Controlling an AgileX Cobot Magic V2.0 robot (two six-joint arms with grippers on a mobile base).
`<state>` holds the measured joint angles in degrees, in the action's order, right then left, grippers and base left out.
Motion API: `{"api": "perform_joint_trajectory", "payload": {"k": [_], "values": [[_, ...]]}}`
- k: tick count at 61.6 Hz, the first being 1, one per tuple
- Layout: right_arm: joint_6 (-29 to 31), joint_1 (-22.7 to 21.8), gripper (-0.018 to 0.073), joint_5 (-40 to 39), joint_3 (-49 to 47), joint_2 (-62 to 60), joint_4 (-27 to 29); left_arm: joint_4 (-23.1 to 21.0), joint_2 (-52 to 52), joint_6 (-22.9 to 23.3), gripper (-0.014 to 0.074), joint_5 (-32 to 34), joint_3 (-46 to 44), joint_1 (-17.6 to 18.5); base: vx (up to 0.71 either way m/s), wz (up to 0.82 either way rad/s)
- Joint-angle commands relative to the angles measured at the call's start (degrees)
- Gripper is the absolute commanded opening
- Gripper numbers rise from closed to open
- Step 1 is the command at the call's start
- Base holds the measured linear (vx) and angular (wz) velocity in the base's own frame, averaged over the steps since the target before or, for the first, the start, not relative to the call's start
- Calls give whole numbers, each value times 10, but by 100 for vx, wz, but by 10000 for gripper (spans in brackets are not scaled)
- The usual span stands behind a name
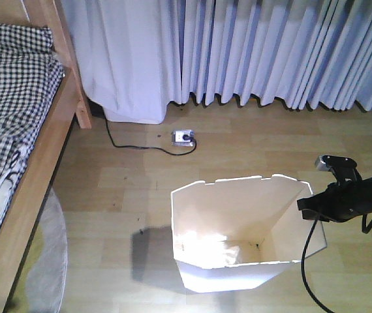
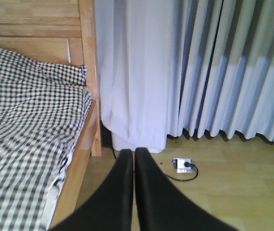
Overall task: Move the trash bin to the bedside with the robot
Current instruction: 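Carry the held bin with the right gripper toward the bed beside the curtains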
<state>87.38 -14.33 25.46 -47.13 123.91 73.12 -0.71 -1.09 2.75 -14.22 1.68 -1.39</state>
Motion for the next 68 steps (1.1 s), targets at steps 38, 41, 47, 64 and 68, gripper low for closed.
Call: {"api": "perform_joint_trajectory", "payload": {"k": [38,41,47,64,68], "values": [[-7,-3,-6,90,-10,-41,33,-2,-5,5,-6,40,17,1,38,-4],[-7,-3,-6,90,-10,-41,33,-2,-5,5,-6,40,17,1,35,3],[-7,-3,-6,90,-10,-41,33,-2,-5,5,-6,40,17,1,35,4],[-7,-3,-6,90,-10,-41,33,-2,-5,5,-6,40,17,1,32,0],[-7,-3,-6,90,-10,-41,33,-2,-5,5,-6,40,17,1,28,-3]]}}
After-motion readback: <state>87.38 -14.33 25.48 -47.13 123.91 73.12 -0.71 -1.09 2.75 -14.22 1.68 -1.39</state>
